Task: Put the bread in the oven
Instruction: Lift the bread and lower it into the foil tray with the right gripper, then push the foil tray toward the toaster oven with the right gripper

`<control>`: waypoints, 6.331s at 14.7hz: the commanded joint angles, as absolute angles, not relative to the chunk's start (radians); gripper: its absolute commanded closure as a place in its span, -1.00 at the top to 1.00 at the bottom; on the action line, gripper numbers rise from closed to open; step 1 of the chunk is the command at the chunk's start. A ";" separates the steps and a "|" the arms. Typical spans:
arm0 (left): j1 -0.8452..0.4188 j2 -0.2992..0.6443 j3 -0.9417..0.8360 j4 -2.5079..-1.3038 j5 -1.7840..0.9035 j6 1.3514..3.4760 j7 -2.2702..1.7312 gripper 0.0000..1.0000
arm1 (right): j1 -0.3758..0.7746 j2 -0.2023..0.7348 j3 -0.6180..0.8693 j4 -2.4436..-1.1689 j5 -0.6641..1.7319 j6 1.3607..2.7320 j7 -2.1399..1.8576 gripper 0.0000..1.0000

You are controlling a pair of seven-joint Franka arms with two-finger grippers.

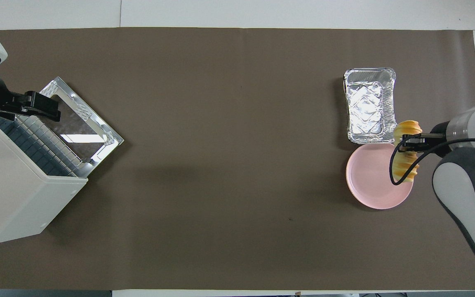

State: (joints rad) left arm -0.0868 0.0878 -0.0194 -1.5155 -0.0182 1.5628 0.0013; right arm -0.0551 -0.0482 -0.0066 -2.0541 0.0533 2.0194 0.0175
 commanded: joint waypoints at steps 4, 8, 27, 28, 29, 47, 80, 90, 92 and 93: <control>-0.084 0.071 -0.015 -1.532 -0.035 1.560 0.011 1.00 | -0.100 0.261 -0.005 -1.741 0.049 2.113 -0.083 -0.34; -0.084 0.071 -0.015 -1.532 -0.035 1.560 0.011 1.00 | -0.084 0.432 0.001 -1.550 0.057 2.112 -0.081 -0.30; -0.084 0.071 -0.015 -1.532 -0.035 1.559 0.011 1.00 | -0.006 0.431 0.008 -1.743 0.061 2.204 0.004 0.99; -0.084 0.071 -0.015 -1.532 -0.035 1.559 0.011 1.00 | -0.006 0.431 0.008 -1.737 0.061 2.197 0.015 1.00; -0.084 0.071 -0.015 -1.532 -0.035 1.559 0.011 1.00 | -0.006 0.430 0.009 -1.717 0.061 2.183 0.017 1.00; -0.084 0.071 -0.015 -1.532 -0.035 1.560 0.011 1.00 | -0.114 0.425 0.005 -1.793 0.063 2.283 -0.091 0.74; -0.084 0.071 -0.015 -1.532 -0.035 1.559 0.011 1.00 | 0.339 0.509 0.098 -1.488 0.064 2.278 0.520 -1.00; -0.084 0.071 -0.015 -1.532 -0.035 1.560 0.011 1.00 | 0.419 0.560 0.097 -1.608 0.049 2.482 0.606 -1.00; -0.084 0.071 -0.015 -1.532 -0.035 1.559 0.011 1.00 | 0.420 0.560 0.097 -1.609 0.049 2.480 0.614 -0.78; -0.084 0.071 -0.015 -1.532 -0.035 1.559 0.011 1.00 | 0.420 0.558 0.097 -1.612 0.049 2.479 0.615 0.00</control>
